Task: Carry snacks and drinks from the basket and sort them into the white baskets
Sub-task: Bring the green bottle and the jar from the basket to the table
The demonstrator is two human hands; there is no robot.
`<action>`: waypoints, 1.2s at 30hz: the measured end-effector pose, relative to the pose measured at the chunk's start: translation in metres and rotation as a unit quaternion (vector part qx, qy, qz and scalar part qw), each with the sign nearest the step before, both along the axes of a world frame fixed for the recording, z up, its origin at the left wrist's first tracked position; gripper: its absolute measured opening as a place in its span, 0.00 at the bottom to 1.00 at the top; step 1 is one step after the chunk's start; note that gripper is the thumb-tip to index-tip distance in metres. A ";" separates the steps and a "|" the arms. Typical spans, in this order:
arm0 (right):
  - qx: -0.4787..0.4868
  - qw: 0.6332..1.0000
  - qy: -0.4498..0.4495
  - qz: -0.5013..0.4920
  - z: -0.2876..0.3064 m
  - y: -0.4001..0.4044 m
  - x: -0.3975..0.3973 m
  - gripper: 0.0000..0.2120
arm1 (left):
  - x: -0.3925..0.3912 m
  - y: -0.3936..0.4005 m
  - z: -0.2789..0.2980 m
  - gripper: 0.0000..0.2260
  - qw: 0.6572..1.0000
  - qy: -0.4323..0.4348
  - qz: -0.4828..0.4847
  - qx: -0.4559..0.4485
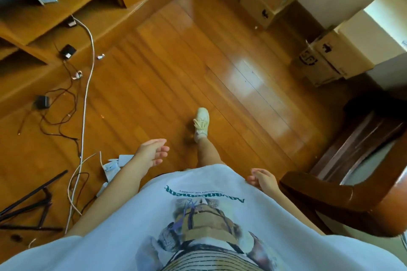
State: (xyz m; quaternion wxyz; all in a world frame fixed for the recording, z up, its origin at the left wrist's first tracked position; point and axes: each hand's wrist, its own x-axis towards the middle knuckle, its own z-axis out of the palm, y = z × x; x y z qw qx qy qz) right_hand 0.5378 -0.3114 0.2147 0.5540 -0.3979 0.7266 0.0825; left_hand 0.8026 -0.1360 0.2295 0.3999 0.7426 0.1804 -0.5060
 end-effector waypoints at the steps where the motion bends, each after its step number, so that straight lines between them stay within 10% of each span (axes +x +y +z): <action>1: 0.001 1.000 0.007 -0.002 -0.003 -0.013 0.011 0.06 | 0.012 -0.012 0.000 0.12 1.000 0.000 0.006 -0.003; 7: 0.031 0.999 0.007 -0.033 -0.001 -0.107 0.106 0.05 | 0.088 -0.068 0.002 0.13 0.998 0.025 0.043 0.030; 26: 0.025 0.953 -0.096 0.285 0.012 -0.259 0.523 0.02 | 0.308 -0.069 -0.023 0.16 0.945 0.081 0.310 0.063; 36: 0.011 0.975 -0.059 0.213 0.009 -0.282 0.639 0.05 | 0.521 -0.143 -0.011 0.06 0.971 0.018 0.224 0.076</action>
